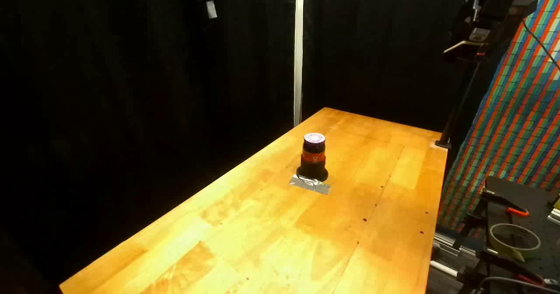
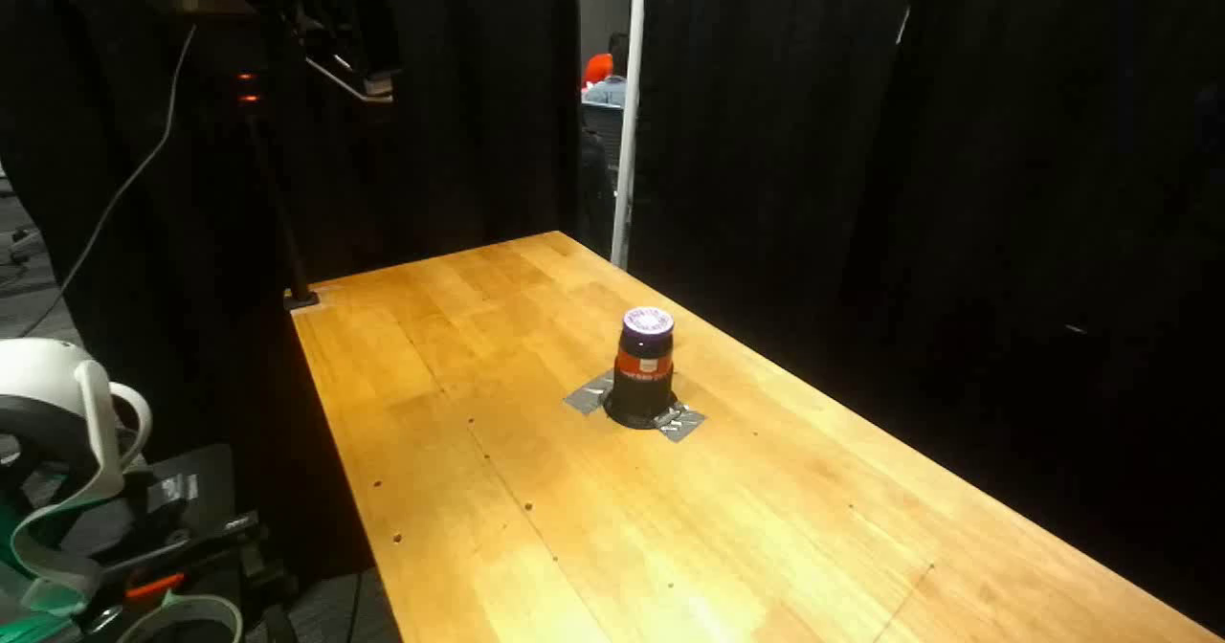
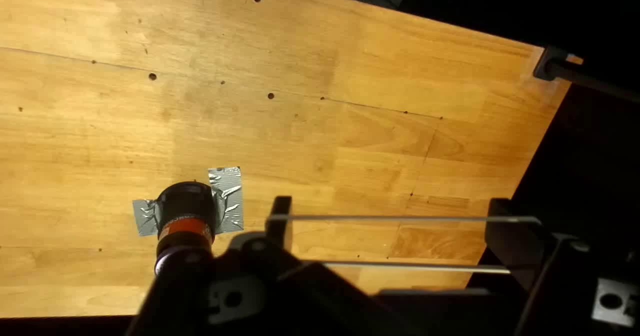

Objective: Put the elastic rubber on the object

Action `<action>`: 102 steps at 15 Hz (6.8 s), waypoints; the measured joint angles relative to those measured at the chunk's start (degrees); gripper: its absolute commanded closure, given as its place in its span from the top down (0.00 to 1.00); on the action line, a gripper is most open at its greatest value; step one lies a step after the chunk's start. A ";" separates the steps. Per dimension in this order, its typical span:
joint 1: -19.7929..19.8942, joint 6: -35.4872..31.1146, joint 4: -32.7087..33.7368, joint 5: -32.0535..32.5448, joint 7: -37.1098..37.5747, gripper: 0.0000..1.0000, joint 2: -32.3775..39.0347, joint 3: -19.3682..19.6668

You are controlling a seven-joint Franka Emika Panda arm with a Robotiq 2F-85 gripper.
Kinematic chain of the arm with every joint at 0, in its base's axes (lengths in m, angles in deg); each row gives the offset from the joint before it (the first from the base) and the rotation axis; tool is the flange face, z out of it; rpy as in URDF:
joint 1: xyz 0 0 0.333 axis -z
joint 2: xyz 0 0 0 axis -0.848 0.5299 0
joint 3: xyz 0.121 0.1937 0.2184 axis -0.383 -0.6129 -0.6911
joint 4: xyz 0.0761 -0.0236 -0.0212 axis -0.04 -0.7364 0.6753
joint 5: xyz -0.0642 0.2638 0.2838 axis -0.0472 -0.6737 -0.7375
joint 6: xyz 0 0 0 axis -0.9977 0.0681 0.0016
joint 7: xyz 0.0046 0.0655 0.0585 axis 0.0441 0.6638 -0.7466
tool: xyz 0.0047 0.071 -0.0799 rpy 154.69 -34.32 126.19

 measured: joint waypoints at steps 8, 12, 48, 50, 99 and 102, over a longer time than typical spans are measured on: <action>0.17 0.03 0.43 0.00 0.00 1.00 -0.24 -0.06; 1.55 -1.38 0.47 0.08 -0.96 1.00 1.61 0.20; 5.81 2.95 60.88 16.81 0.41 1.00 74.84 1.93; 5.88 3.22 62.09 16.81 0.42 1.00 76.16 2.22; 8.56 -31.12 19.83 16.17 -3.93 0.18 56.05 0.12; 8.61 -41.15 13.49 16.23 -3.93 0.18 53.18 0.12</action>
